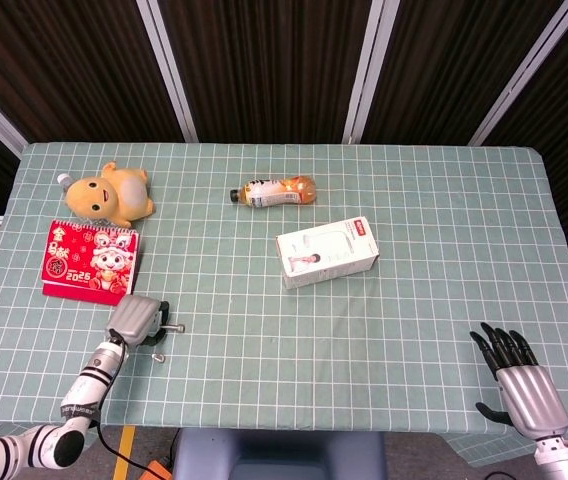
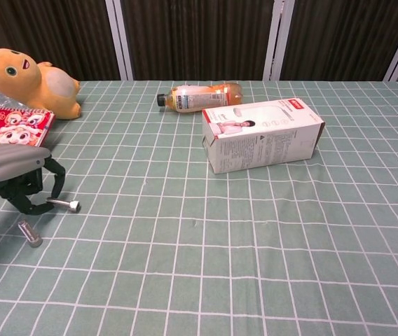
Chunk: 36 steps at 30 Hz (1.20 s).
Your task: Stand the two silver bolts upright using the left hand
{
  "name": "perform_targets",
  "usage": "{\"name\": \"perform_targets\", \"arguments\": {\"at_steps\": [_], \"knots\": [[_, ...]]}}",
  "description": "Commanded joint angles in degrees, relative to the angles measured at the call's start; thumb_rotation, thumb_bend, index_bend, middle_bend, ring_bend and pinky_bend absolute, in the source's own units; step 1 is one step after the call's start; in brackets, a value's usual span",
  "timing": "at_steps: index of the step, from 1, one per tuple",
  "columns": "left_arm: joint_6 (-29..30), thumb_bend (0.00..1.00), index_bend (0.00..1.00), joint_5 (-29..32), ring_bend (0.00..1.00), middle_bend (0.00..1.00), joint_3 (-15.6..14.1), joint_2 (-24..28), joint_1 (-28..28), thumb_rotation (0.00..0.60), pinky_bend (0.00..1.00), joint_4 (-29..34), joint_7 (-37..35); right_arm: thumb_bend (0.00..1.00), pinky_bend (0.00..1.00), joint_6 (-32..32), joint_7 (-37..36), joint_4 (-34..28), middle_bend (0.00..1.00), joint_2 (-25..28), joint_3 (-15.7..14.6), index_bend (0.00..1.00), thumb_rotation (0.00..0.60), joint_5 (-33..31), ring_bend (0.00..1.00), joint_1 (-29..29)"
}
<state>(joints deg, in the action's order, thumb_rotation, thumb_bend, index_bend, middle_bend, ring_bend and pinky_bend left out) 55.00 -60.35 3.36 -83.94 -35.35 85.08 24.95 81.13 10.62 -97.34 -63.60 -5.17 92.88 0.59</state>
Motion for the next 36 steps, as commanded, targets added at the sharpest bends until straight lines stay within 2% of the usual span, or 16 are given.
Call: {"name": "perform_targets", "arguments": {"at_steps": [1, 17, 36], "knots": [[0.29, 0.39, 0.58, -0.21, 1.00, 1.00, 0.03, 0.18, 0.08, 0.600, 1.00, 0.26, -0.02, 0.16, 0.00, -0.04, 0.01, 0.00, 0.00, 0.01, -0.02, 0.00, 0.600, 0.00, 0.00, 0.01], [2.10, 0.39, 0.57, -2.32, 1.00, 1.00, -0.43, 2.18, 0.50, 0.600, 1.00, 4.27, 0.70, 0.16, 0.00, 0.21, -0.24, -0.11, 0.00, 0.21, -0.09, 0.00, 0.600, 0.26, 0.00, -0.06], [1.99, 0.38, 0.55, -2.41, 1.00, 1.00, -0.75, 2.71, 0.35, 0.600, 1.00, 6.03, 1.29, 0.16, 0.00, 0.11, -0.32, -0.15, 0.00, 0.34, -0.16, 0.00, 0.600, 0.30, 0.00, -0.04]]}}
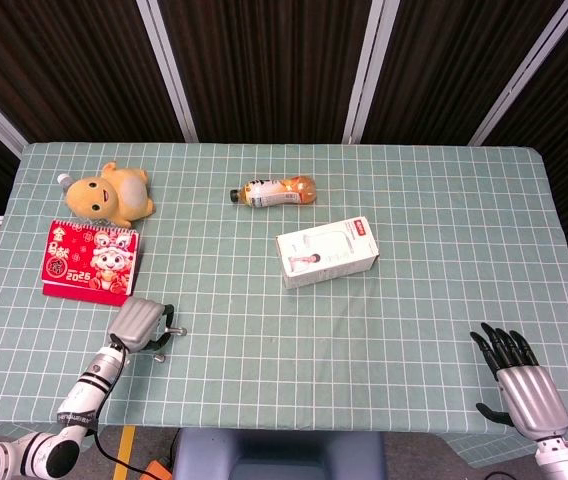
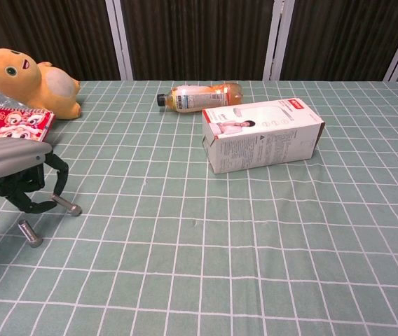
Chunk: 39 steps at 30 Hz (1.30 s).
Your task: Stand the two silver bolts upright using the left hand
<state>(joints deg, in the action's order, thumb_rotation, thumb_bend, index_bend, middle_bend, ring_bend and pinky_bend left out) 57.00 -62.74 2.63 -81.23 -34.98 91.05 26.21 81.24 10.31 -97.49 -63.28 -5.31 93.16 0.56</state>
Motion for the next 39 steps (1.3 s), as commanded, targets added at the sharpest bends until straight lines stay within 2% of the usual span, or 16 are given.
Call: {"name": "perform_targets", "arguments": {"at_steps": [1, 29, 32, 39], "knots": [[0.01, 0.38, 0.55, -0.08, 1.00, 1.00, 0.00, -0.02, -0.06, 0.600, 1.00, 0.13, 0.07, 0.16, 0.00, 0.00, -0.03, -0.01, 0.00, 0.05, -0.02, 0.00, 0.600, 0.01, 0.00, -0.01], [1.09, 0.38, 0.52, -0.89, 1.00, 1.00, -0.11, -0.34, -0.33, 0.600, 1.00, 1.55, 1.61, 0.16, 0.00, 0.05, -0.42, -0.17, 0.00, 0.42, -0.03, 0.00, 0.600, 0.09, 0.00, -0.01], [1.27, 0.37, 0.49, -1.22, 1.00, 1.00, -0.28, 0.03, -0.19, 0.600, 1.00, 1.90, 1.50, 0.16, 0.00, 0.13, -0.31, -0.19, 0.00, 0.40, -0.04, 0.00, 0.600, 0.16, 0.00, -0.05], [3.40, 0.36, 0.35, -3.94, 1.00, 1.00, -1.41, 2.88, 1.10, 0.600, 1.00, 5.04, 1.24, 0.16, 0.00, 0.47, -0.04, -0.43, 0.00, 0.50, -0.33, 0.00, 0.600, 0.75, 0.00, -0.24]]}}
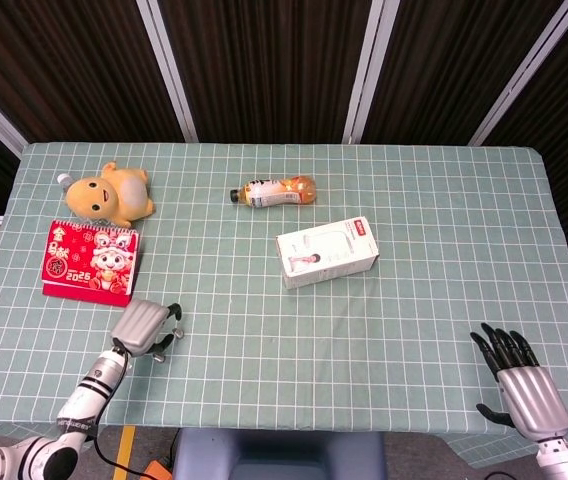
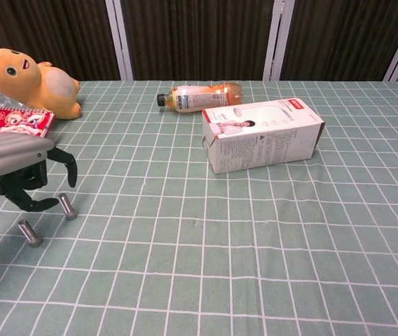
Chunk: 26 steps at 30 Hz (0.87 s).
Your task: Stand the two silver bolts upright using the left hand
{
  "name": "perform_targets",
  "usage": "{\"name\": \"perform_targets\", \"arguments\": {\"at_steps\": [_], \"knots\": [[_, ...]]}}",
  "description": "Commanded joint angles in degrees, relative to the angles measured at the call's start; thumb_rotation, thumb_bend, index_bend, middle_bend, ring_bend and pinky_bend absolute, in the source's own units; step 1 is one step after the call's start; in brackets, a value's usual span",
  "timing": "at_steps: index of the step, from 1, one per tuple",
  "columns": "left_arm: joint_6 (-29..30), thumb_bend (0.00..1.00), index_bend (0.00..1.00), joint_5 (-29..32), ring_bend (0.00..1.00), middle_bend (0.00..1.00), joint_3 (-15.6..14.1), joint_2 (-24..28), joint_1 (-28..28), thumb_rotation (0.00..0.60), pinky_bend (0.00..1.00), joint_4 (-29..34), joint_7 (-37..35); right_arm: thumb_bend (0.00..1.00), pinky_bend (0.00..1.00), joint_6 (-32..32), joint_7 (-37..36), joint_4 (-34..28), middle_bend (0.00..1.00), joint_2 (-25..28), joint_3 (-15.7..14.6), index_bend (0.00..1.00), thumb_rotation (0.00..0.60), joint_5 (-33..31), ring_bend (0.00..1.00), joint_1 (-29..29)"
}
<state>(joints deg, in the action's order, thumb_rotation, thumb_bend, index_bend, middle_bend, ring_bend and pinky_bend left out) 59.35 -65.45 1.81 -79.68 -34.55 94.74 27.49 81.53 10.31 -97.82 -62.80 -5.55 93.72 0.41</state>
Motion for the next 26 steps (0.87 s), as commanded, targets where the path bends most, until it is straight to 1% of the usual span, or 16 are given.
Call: {"name": "perform_targets", "arguments": {"at_steps": [1, 3, 4, 6, 7, 8, 9, 10, 11, 13, 14, 16, 17, 18, 20, 26], "knots": [[1.78, 0.35, 0.32, -2.00, 1.00, 1.00, -0.92, 2.27, 1.08, 0.600, 1.00, 2.26, -0.06, 0.16, 0.00, 0.33, -0.01, -0.13, 0.00, 0.02, -0.16, 0.00, 0.600, 0.37, 0.00, -0.16], [4.50, 0.35, 0.26, -4.44, 1.00, 0.98, -1.54, 4.81, 2.57, 0.600, 1.00, 4.60, -0.90, 0.16, 0.00, 0.66, 0.14, -0.20, 0.00, 0.02, -0.36, 0.00, 0.600, 0.84, 0.00, -0.34], [5.94, 0.35, 0.23, -5.81, 0.97, 0.93, -1.84, 6.00, 3.36, 0.600, 1.00, 5.53, -1.51, 0.16, 0.00, 0.77, 0.23, -0.23, 0.00, 0.01, -0.45, 0.00, 0.600, 1.02, 0.00, -0.41], [9.46, 0.35, 0.16, -9.55, 0.84, 0.76, -2.93, 9.05, 5.58, 0.600, 0.93, 7.58, -4.05, 0.16, 0.00, 1.07, 0.43, -0.38, 0.00, 0.02, -0.69, 0.00, 0.600, 1.55, 0.00, -0.58], [11.18, 0.35, 0.12, -11.47, 0.68, 0.62, -3.61, 10.39, 6.75, 0.600, 0.81, 8.28, -5.59, 0.16, 0.00, 1.21, 0.53, -0.42, 0.00, 0.02, -0.79, 0.00, 0.600, 1.80, 0.00, -0.66], [13.83, 0.35, 0.08, -14.01, 0.51, 0.48, -4.72, 12.07, 8.63, 0.600, 0.63, 8.91, -7.72, 0.16, 0.00, 1.37, 0.63, -0.50, 0.00, 0.04, -0.92, 0.00, 0.600, 2.10, 0.00, -0.75], [16.10, 0.35, 0.06, -16.11, 0.40, 0.38, -5.88, 13.20, 10.32, 0.600, 0.50, 9.25, -9.06, 0.16, 0.00, 1.48, 0.70, -0.55, 0.00, 0.02, -1.01, 0.00, 0.600, 2.27, 0.00, -0.83], [18.87, 0.35, 0.03, -18.72, 0.23, 0.24, -7.24, 14.09, 12.24, 0.600, 0.30, 9.24, -10.25, 0.16, 0.00, 1.59, 0.81, -0.59, 0.00, -0.03, -1.09, 0.00, 0.600, 2.43, 0.00, -0.91], [23.18, 0.35, 0.02, -22.56, 0.13, 0.17, -9.25, 14.75, 15.18, 0.600, 0.19, 8.40, -11.73, 0.16, 0.00, 1.73, 1.05, -0.67, 0.00, -0.07, -1.18, 0.00, 0.600, 2.65, 0.00, -1.02], [30.03, 0.35, 0.01, -27.74, 0.02, 0.06, -11.89, 14.42, 19.86, 0.600, 0.10, 5.26, -13.80, 0.16, 0.00, 1.85, 1.55, -0.74, 0.00, -0.21, -1.29, 0.00, 0.600, 2.74, 0.00, -1.20], [35.01, 0.35, 0.00, -29.63, 0.01, 0.03, -13.06, 13.35, 23.50, 0.600, 0.08, 2.06, -15.21, 0.16, 0.00, 1.71, 1.96, -0.85, 0.00, -0.24, -1.36, 0.00, 0.600, 2.49, 0.00, -1.33], [40.34, 0.35, 0.00, -29.77, 0.00, 0.00, -13.59, 10.97, 28.04, 0.600, 0.07, -2.99, -18.53, 0.16, 0.00, 1.55, 2.61, -1.13, 0.00, -0.38, -1.31, 0.00, 0.600, 2.04, 0.00, -1.48], [41.35, 0.35, 0.00, -28.26, 0.00, 0.00, -13.36, 9.97, 29.85, 0.600, 0.05, -5.19, -19.62, 0.16, 0.00, 1.44, 3.03, -1.22, 0.00, -0.51, -1.31, 0.00, 0.600, 1.99, 0.00, -1.50], [40.73, 0.35, 0.00, -28.53, 0.00, 0.00, -13.75, 10.39, 30.02, 0.600, 0.04, -6.23, -19.44, 0.16, 0.00, 1.38, 3.28, -1.25, 0.00, -0.60, -1.34, 0.00, 0.600, 2.10, 0.00, -1.48], [41.33, 0.35, 0.00, -28.57, 0.00, 0.00, -13.04, 10.46, 30.69, 0.600, 0.01, -6.72, -20.99, 0.16, 0.00, 1.16, 3.89, -1.22, 0.00, -0.83, -1.39, 0.00, 0.600, 2.05, 0.00, -1.51], [43.12, 0.35, 0.00, -31.02, 0.00, 0.00, -11.43, 10.02, 31.58, 0.600, 0.01, -8.61, -21.87, 0.16, 0.00, 0.74, 4.56, -1.53, 0.00, -0.84, -1.36, 0.00, 0.600, 1.64, 0.00, -1.53]]}}
